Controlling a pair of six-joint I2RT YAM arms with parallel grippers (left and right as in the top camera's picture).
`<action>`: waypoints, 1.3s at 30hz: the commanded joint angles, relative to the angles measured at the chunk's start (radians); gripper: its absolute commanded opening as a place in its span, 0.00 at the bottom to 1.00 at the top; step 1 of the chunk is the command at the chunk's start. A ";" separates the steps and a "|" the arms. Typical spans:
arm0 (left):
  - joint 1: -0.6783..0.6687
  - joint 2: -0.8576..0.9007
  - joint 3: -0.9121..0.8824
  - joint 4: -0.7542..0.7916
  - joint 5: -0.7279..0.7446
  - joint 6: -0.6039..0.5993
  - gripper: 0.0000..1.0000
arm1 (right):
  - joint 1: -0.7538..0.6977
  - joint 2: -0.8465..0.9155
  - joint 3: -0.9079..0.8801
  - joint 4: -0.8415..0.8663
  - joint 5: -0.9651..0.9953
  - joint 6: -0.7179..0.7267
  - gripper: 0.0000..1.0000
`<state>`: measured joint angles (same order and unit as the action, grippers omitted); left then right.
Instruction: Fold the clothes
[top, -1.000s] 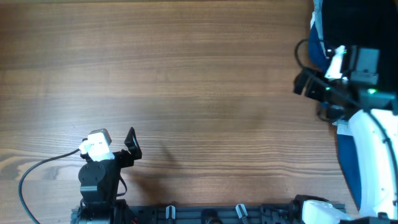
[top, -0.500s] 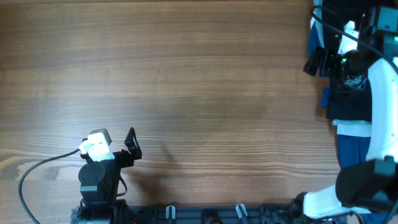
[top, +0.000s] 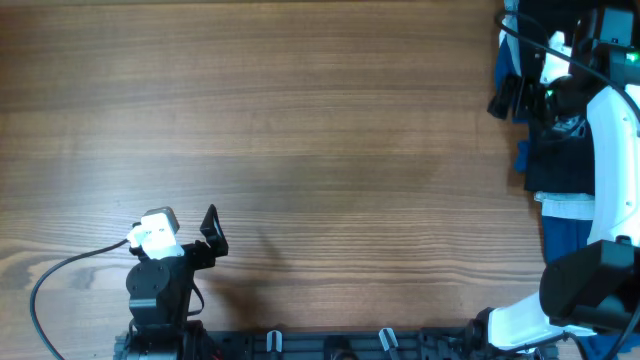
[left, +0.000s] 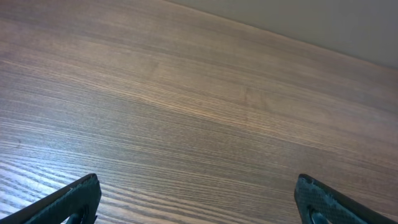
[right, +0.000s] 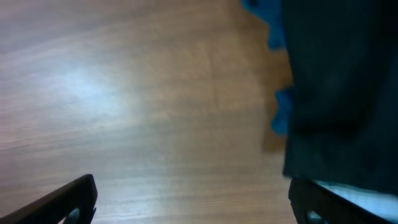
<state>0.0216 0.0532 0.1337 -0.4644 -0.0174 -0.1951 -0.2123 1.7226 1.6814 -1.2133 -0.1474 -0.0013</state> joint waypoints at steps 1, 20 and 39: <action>0.000 -0.009 0.001 -0.004 -0.009 0.016 1.00 | 0.001 0.006 0.014 0.051 -0.056 -0.050 1.00; 0.000 -0.009 0.001 -0.004 -0.009 0.016 1.00 | 0.000 0.065 0.015 0.193 0.031 -0.002 1.00; 0.000 -0.009 0.001 -0.004 0.002 0.004 1.00 | -0.203 0.210 0.240 0.080 -0.015 0.052 1.00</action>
<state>0.0216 0.0528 0.1337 -0.4644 -0.0166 -0.1955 -0.4263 1.9209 1.8267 -1.1206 -0.1085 0.0486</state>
